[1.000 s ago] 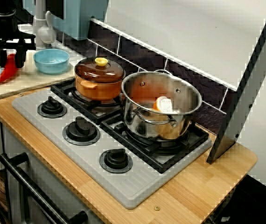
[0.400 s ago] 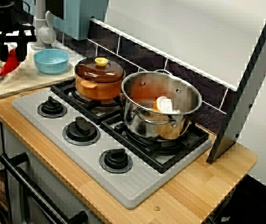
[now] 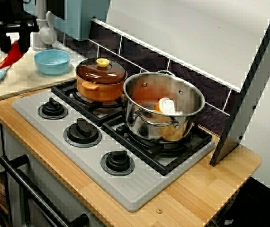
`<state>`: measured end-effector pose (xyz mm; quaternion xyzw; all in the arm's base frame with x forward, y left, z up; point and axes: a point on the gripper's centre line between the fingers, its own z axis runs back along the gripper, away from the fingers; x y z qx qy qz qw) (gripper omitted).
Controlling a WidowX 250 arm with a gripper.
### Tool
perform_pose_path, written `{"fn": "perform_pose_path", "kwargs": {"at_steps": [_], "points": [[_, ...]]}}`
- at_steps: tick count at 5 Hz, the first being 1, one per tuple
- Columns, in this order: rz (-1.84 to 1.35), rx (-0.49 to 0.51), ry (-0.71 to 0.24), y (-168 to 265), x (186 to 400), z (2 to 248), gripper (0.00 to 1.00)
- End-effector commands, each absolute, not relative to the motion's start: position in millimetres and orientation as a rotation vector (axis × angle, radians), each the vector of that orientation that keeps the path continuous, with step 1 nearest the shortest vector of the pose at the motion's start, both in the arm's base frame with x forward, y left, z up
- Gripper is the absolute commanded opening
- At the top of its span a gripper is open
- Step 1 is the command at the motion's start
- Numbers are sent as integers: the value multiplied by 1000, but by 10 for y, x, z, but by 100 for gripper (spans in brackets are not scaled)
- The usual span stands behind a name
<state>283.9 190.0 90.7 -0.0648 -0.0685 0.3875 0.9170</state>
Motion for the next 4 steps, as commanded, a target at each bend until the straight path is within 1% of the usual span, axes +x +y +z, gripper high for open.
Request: {"fn": "perform_pose_path", "kwargs": {"at_steps": [1,3,4], "points": [[730,-158,-228,1780,2897,1431,0],[654,-215,-234,1474,2906,1699,0],[619,-233,-244,1328,2927,1793,0]]}}
